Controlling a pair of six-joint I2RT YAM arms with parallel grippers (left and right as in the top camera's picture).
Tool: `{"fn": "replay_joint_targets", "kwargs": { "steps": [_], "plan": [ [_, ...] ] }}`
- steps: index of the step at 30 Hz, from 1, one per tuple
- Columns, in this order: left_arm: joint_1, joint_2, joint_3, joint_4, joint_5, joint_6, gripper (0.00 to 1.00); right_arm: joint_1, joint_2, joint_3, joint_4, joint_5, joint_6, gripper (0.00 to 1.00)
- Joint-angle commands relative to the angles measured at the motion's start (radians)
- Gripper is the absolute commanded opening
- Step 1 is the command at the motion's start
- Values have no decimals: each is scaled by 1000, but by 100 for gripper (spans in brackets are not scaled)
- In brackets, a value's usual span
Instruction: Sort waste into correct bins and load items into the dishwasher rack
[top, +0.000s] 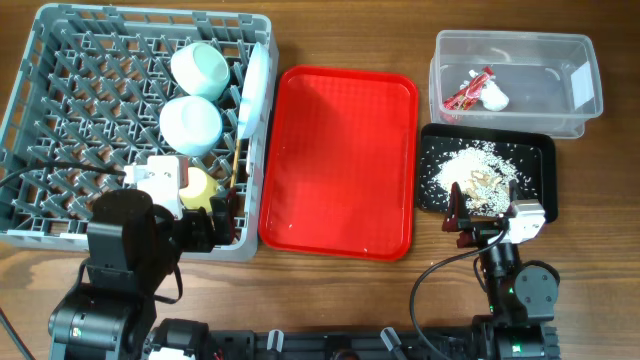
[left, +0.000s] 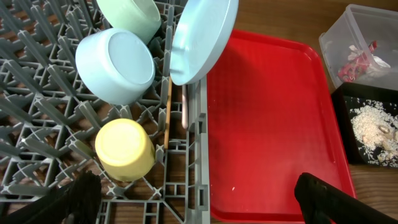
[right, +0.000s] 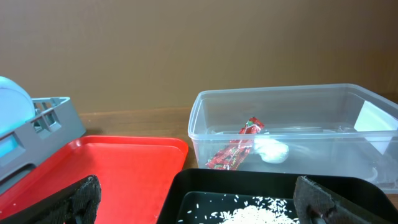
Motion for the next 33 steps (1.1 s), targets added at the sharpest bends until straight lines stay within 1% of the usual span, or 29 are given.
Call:
{"fn": "replay_joint_targets", "kwargs": {
  "steps": [1, 26, 28, 31, 33],
  "plan": [
    [-5, 0, -7, -1, -10, 16, 100, 1, -5, -1, 3, -18, -10, 100],
    [-5, -2, -7, -13, -10, 16, 100, 1, -5, -1, 3, -18, -10, 100],
    [2, -11, -11, -19, -25, 33, 100, 1, -5, -1, 3, -18, -10, 100],
    [23, -61, -62, 21, -16, 38, 100, 1, -5, -1, 3, -18, -10, 100],
    [42, -114, -127, 85, 9, 34, 100, 1, -5, -1, 3, -18, -10, 100]
  ]
}}
